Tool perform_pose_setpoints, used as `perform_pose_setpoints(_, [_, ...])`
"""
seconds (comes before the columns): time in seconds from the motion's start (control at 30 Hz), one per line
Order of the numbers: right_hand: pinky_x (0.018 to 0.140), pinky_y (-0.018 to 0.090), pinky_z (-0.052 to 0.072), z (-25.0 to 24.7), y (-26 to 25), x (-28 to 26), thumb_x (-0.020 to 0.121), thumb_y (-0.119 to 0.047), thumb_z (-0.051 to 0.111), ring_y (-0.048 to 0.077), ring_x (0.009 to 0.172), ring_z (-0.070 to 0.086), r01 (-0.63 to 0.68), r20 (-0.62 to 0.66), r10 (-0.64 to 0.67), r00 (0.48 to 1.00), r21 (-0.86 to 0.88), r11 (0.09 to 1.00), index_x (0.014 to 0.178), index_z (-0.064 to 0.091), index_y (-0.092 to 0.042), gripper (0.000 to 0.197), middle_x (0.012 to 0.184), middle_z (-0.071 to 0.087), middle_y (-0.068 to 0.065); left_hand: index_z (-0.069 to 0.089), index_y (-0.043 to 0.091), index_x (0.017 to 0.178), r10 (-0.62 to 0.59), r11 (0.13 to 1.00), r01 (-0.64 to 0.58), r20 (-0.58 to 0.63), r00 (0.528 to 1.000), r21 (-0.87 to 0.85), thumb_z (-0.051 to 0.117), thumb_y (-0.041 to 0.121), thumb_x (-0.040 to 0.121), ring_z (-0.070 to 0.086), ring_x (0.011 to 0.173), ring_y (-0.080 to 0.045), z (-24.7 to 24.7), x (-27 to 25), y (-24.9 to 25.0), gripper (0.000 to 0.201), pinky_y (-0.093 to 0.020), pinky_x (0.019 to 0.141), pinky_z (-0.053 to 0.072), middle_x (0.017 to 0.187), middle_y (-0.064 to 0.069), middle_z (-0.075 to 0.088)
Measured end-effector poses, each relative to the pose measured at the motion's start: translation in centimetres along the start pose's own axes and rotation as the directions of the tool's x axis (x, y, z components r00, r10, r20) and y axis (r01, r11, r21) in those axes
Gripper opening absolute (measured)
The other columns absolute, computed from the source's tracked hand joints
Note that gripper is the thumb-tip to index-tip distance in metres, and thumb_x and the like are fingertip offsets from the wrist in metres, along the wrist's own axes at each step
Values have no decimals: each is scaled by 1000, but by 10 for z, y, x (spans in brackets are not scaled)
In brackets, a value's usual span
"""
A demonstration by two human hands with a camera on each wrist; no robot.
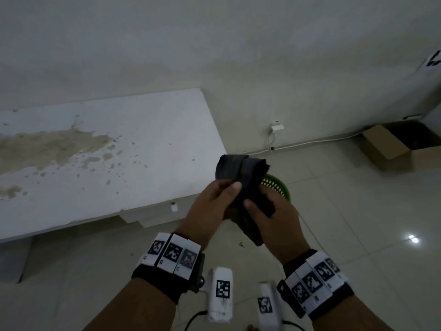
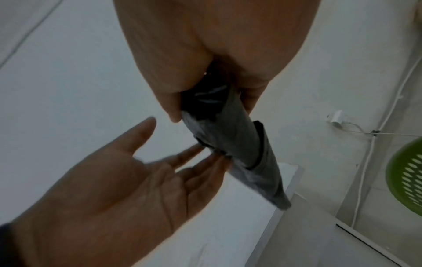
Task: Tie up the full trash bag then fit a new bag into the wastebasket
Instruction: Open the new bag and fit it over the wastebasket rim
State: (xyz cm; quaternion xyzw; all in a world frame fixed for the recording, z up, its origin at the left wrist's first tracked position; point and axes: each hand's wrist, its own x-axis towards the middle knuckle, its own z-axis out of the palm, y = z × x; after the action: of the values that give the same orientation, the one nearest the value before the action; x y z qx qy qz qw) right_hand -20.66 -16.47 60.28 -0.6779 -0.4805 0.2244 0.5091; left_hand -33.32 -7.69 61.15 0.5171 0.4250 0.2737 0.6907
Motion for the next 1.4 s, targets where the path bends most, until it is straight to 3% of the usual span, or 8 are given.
perform_pose_setpoints(0.27, [78,12,53,-83,32,-1,90,-7,68,0,95,66,-10,116,0,993,84,996,109,66,-24,26,103,71,-5,71,11,91,165,975,-126,-218,962,182,57,25,92,70,79,-28,77,8,-4,20,-45,75,56,86,-10,74])
perform_pose_setpoints(0.4, [84,40,60,-116,57,4,93,-19,64,13,96,69,-125,-91,137,986,128,984,102,71,-21,11,100,73,-1,70,9,95,78,997,-74,-326,942,25,55,26,93,68,99,-41,92,15,8,23,-60,87,55,97,-16,74])
perform_pose_setpoints(0.6, [81,57,59,-140,72,23,94,-23,61,30,94,71,-290,-197,378,905,365,885,92,71,-24,11,98,73,9,64,9,113,-24,929,-55,-207,978,-367,50,34,101,70,89,-29,108,27,33,31,-45,87,58,97,-11,70])
perform_pose_setpoints(0.77, [65,37,61,-146,60,57,99,-9,54,29,92,71,-323,-150,496,855,593,737,95,64,-5,12,103,68,18,63,14,93,71,996,-74,-73,995,-47,59,46,94,64,82,-21,137,48,29,32,-39,83,53,87,-7,65])
perform_pose_setpoints(0.93, [85,43,60,-153,61,89,100,-14,55,28,101,71,-336,-59,438,897,551,764,107,66,-5,16,108,72,15,69,23,112,139,970,-157,105,985,184,69,61,76,72,99,-11,155,77,28,53,-37,91,57,105,3,76])
perform_pose_setpoints(1.03, [88,40,59,-158,58,109,99,-14,57,25,101,72,-351,38,378,925,467,811,110,68,-8,17,105,75,12,72,24,112,252,892,-272,101,962,362,65,43,87,72,95,-10,156,104,33,32,-42,89,58,100,5,76])
perform_pose_setpoints(1.27, [70,20,53,-176,67,148,93,-28,65,12,87,69,-187,-264,271,926,305,934,101,67,-23,10,93,72,0,73,27,91,293,937,-287,-1,956,198,62,16,84,67,100,-38,157,158,59,17,-60,92,52,98,-10,73])
perform_pose_setpoints(1.4, [97,25,46,-191,94,168,75,-46,79,11,128,46,-328,-158,344,926,120,937,140,41,-30,77,141,45,-4,73,5,91,266,963,-267,28,963,36,43,-11,95,73,84,-21,166,171,77,34,-34,74,58,89,-9,76])
